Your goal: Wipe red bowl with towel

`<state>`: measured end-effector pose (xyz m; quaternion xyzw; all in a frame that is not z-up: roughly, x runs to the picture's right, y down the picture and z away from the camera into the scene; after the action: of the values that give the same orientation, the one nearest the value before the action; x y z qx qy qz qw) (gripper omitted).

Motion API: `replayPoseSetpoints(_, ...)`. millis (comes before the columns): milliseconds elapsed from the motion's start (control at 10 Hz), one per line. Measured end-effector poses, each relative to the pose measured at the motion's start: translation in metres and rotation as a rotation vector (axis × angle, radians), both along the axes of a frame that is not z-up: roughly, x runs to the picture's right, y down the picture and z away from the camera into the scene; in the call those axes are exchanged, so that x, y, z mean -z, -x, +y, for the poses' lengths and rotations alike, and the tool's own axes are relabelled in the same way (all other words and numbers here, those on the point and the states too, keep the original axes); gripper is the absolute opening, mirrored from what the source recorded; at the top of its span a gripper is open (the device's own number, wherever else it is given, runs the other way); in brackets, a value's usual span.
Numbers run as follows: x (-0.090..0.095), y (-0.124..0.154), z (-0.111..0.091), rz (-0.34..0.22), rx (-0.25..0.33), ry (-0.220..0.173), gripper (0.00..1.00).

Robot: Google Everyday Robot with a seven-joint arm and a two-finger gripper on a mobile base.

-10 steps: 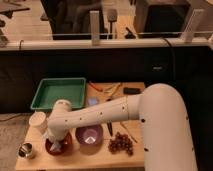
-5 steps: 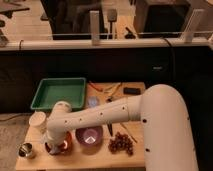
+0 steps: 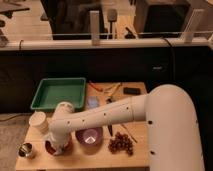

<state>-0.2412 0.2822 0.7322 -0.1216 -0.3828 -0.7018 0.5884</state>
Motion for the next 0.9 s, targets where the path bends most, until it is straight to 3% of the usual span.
replayPoseSetpoints(400, -0.018, -0.015, -0.014, 0.058, 0.007, -0.030, 0.00)
replayPoseSetpoints(900, -0.037, -0.011, -0.029, 0.042, -0.002, -0.064, 0.00)
